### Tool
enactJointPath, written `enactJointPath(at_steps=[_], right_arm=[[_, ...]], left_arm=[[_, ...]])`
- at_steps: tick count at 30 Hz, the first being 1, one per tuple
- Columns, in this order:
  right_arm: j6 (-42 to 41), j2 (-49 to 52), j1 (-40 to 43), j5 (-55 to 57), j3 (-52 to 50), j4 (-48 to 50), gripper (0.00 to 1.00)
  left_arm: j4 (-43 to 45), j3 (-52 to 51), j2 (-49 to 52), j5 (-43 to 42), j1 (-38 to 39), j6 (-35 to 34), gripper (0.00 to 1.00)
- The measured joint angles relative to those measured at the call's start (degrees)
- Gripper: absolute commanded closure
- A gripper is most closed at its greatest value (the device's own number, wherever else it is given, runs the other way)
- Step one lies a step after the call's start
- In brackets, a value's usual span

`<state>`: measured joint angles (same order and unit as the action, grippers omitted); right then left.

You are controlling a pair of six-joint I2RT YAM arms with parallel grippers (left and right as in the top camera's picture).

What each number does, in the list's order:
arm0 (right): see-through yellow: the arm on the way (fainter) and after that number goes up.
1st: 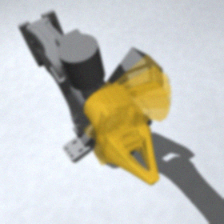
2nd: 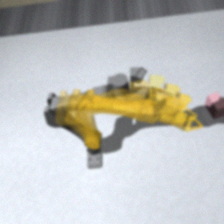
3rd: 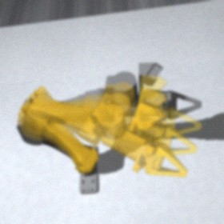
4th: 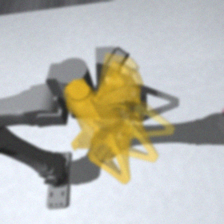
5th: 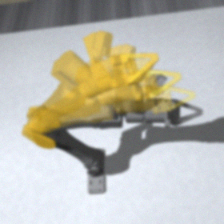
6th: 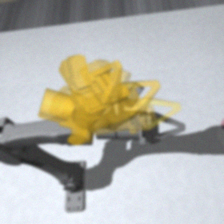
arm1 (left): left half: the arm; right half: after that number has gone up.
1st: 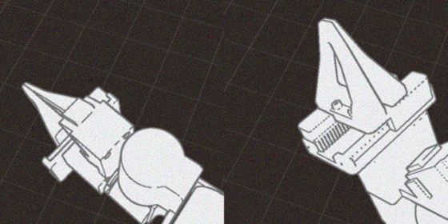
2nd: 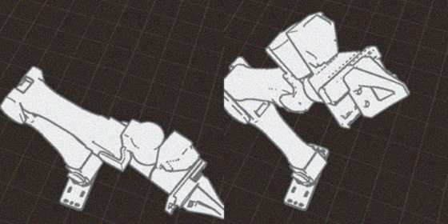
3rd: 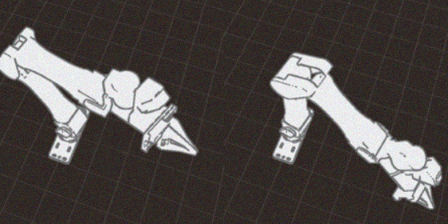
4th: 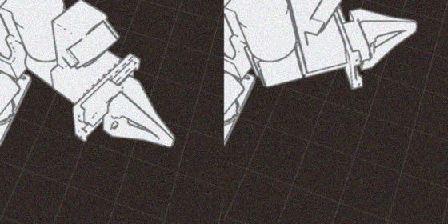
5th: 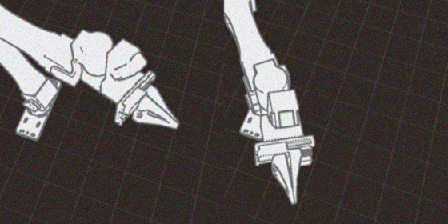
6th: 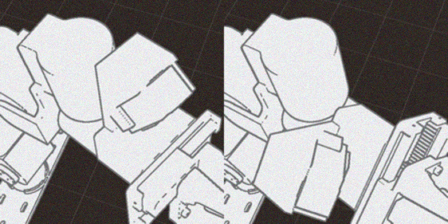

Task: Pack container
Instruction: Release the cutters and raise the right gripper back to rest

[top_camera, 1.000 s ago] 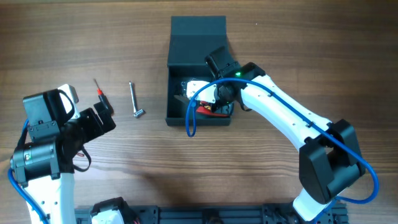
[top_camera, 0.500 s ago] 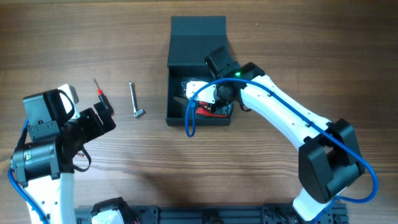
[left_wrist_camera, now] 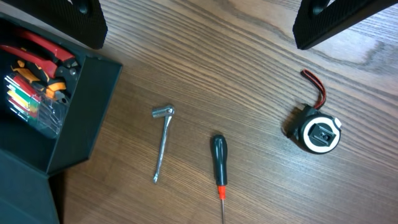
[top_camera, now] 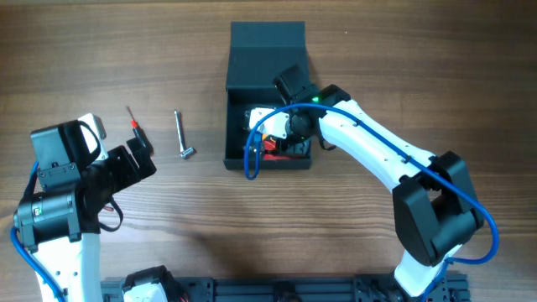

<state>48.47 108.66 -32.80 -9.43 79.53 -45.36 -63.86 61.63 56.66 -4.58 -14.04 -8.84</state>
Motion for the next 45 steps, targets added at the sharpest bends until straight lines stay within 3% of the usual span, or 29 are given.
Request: enactJointPath(at_steps=[2, 4, 12, 16, 22, 30, 45], right_arm=[[-2.5, 0.0, 0.0, 0.1, 1.5, -0.5, 0.08], [-6.7, -0.2, 0.0, 1.0, 4.4, -1.7, 0.0], [-24.4, -8.7, 1.4, 10.0, 23.8, -13.0, 0.0], [-36.0, -15.8, 8.6, 11.4, 30.2, -15.9, 0.0], [-47.3, -20.2, 23.7, 8.7, 31.2, -22.2, 0.0], [-50.2, -19.3, 33.1, 6.0, 31.2, -28.3, 0.0], [-50.2, -14.6, 33.8, 5.1, 31.1, -31.8, 0.0]], left_arm=[[0.0, 0.0, 0.0, -0.7, 0.0, 0.0, 0.0], [0.0, 0.0, 0.0, -1.5, 0.0, 0.1, 0.01], [-3.9, 8.2, 1.6, -5.4, 1.1, 1.5, 0.0], [-3.8, 17.2, 7.4, -2.8, 8.1, -3.1, 0.01], [-2.6, 18.1, 18.9, 3.2, 16.8, -7.2, 0.0], [4.4, 18.1, 35.0, 3.9, 18.5, -8.5, 0.0], [8.0, 18.1, 54.1, 4.8, 15.9, -6.5, 0.0]])
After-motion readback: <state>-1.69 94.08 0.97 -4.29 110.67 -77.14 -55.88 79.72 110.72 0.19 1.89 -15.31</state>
